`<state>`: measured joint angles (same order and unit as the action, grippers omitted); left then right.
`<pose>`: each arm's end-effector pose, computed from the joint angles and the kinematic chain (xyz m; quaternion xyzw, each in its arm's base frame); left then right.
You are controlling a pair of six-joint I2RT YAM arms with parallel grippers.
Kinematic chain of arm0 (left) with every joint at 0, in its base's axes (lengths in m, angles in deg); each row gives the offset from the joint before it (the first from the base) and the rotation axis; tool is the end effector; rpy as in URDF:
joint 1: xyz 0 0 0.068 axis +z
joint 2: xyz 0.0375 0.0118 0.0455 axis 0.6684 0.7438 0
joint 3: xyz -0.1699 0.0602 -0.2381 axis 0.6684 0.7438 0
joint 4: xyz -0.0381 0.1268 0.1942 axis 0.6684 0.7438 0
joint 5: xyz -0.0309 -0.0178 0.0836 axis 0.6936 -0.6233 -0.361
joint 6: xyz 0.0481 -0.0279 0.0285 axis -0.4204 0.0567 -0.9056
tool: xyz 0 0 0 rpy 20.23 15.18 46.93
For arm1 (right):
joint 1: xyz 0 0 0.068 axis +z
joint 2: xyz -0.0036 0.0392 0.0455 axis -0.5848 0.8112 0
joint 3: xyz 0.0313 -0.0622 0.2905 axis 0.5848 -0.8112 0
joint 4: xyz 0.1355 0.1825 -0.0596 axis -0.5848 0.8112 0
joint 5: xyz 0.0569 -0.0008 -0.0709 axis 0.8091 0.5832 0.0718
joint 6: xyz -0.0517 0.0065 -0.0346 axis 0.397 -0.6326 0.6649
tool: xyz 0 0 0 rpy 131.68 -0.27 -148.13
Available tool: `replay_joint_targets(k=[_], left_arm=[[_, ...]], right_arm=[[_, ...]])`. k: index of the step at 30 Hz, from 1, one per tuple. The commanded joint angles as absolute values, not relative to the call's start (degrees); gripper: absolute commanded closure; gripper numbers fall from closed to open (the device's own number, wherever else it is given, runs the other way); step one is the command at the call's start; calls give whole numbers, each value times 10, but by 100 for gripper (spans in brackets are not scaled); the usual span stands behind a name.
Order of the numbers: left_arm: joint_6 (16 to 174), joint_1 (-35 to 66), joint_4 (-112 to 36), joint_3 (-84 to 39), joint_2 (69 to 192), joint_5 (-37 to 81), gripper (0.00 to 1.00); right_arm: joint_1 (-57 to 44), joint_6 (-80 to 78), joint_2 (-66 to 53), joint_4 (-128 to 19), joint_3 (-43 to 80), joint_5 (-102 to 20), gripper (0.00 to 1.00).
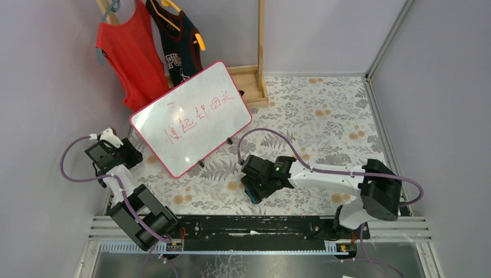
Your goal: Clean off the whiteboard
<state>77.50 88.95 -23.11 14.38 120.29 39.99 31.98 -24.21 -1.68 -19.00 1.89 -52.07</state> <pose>0.1530 0.1333 0.2422 -0.2271 0.8677 -0.0111 0.4421 0.1070 0.2533 0.2490 -0.3066 0.9229 0.1522 0.1764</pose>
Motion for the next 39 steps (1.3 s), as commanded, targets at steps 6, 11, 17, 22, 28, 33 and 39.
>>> replay_joint_targets(k=[6, 11, 17, 22, 28, 33, 39], left_arm=[[770, 895, -254, 147, 1197, 411, 52], [770, 896, -254, 146, 1199, 411, 53], [771, 896, -254, 145, 1202, 410, 52], [771, 897, -254, 144, 1204, 410, 52], [771, 896, -254, 144, 1204, 410, 52], [771, 896, -253, 144, 1205, 410, 52], [771, 896, -253, 143, 1206, 411, 52]], right_arm=[[283, -200, 48, -280, 26, -467, 39], [274, -191, 65, -291, 33, -454, 39], [274, -184, 72, -290, 39, -445, 39], [274, -185, 84, -293, 43, -437, 40], [274, -183, 99, -296, 45, -432, 41], [274, -183, 107, -298, 48, -432, 45], [273, -183, 111, -299, 49, -436, 47]])
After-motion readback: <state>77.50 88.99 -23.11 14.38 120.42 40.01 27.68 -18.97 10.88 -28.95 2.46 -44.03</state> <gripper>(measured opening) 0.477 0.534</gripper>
